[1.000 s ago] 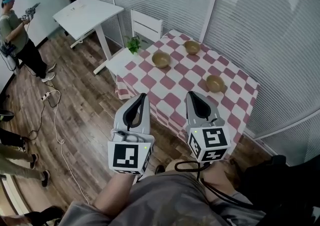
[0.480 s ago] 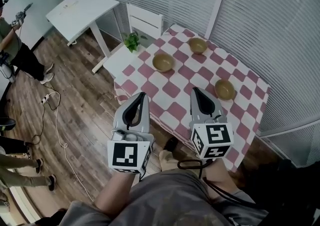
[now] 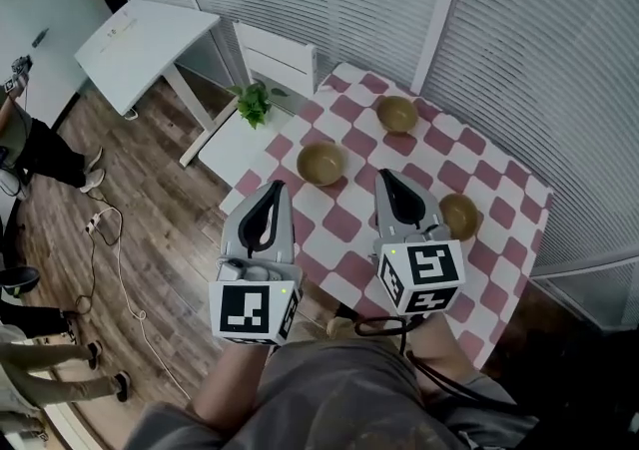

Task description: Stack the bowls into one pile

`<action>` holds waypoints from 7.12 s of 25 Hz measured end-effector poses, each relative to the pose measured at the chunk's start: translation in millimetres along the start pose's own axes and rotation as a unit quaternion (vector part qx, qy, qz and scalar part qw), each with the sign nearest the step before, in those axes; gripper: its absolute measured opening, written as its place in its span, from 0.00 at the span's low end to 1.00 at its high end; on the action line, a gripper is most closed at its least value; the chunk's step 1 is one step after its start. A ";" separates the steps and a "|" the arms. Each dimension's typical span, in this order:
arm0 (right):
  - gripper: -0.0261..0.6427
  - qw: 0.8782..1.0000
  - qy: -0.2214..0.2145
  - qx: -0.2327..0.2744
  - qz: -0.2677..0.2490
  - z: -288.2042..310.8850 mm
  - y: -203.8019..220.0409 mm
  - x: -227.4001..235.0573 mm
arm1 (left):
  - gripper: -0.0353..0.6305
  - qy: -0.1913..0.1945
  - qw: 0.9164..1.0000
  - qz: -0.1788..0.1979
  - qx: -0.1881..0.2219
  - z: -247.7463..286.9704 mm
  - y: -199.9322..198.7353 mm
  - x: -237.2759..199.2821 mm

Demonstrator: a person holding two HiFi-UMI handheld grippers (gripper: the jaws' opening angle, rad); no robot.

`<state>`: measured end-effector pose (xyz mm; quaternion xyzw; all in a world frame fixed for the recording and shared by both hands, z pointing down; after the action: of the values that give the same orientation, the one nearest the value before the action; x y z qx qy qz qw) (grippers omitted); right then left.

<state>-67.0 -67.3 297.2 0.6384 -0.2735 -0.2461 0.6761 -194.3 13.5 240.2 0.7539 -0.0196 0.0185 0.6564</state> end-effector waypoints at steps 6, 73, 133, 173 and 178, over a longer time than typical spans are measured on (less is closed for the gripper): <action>0.08 1.000 -0.001 0.016 -0.003 30.1 -20.1 11.4 | 0.05 -0.002 1.000 0.009 0.014 31.7 -14.4 -13.1; 0.09 0.947 0.262 -0.073 0.170 -35.0 76.4 168.0 | 0.05 0.251 0.964 -0.073 -0.043 152.8 55.9 118.2; 0.08 0.985 0.166 -0.020 0.047 10.1 8.5 124.2 | 0.05 0.144 0.988 -0.048 0.020 118.1 5.8 73.1; 0.15 0.941 0.245 -0.195 0.127 151.1 162.9 210.4 | 0.05 0.181 0.966 -0.126 -0.138 258.0 179.7 28.1; 0.17 0.937 0.249 -0.204 0.135 156.4 176.0 213.1 | 0.05 0.179 0.963 -0.134 -0.152 260.8 196.3 28.1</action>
<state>-21.4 -315.4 490.2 0.4844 -0.1241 -0.0361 0.8652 -176.3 -272.0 400.0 0.6251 0.1970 0.0620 0.7527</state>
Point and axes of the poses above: the fingertips, and each gripper's own axes: z forward along the fingers, x to its right, y out of its underside, the point moved 1 cm from there along -z, backward along the fingers, and after that the axes turned 10 degrees about x, right-handed, at the moved point
